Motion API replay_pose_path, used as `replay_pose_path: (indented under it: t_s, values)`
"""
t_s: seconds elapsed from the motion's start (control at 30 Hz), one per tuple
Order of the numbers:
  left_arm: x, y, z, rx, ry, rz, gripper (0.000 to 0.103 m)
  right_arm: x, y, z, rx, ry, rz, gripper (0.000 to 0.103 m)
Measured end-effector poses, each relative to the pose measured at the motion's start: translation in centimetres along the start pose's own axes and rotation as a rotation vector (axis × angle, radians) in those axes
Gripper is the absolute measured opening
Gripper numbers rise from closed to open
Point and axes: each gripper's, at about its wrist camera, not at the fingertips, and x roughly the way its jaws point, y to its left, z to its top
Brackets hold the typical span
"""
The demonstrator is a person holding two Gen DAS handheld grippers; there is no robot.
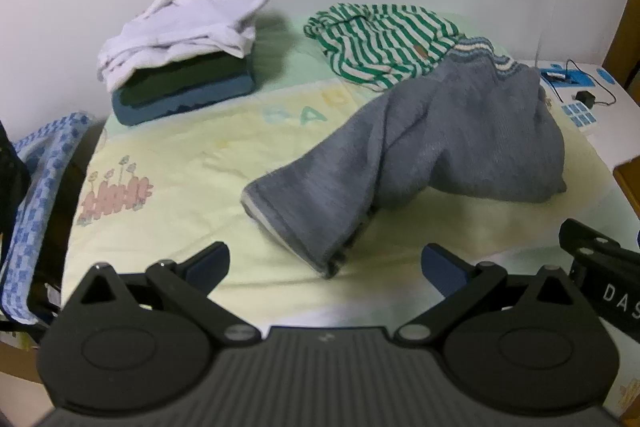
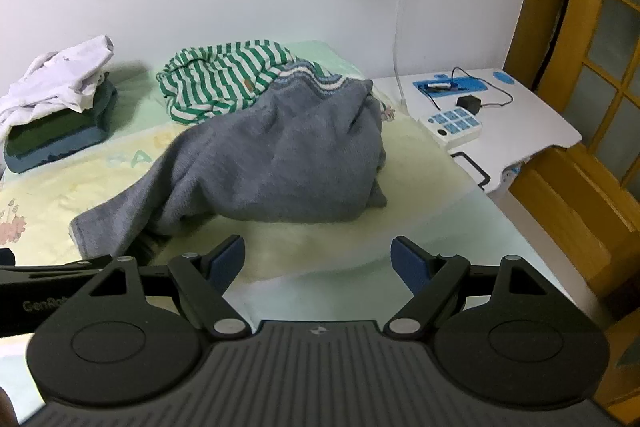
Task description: Fold clothes
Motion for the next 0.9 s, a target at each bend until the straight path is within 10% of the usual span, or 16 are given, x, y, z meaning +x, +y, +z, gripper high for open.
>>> replay_pose_path:
  t_s: [0.53, 0.9]
  values:
    - [5.4, -4.0, 1.8, 0.045, 0.080, -0.021, 0.102, 6.6, -3.3, 2.2, -0.030, 0.096, 0.033, 0.083]
    - [13.5, -6.0, 9.9, 0.105, 0.048, -0.080, 0.102, 16.3, -8.1, 9.3, 0.027, 0.083, 0.060, 0.083]
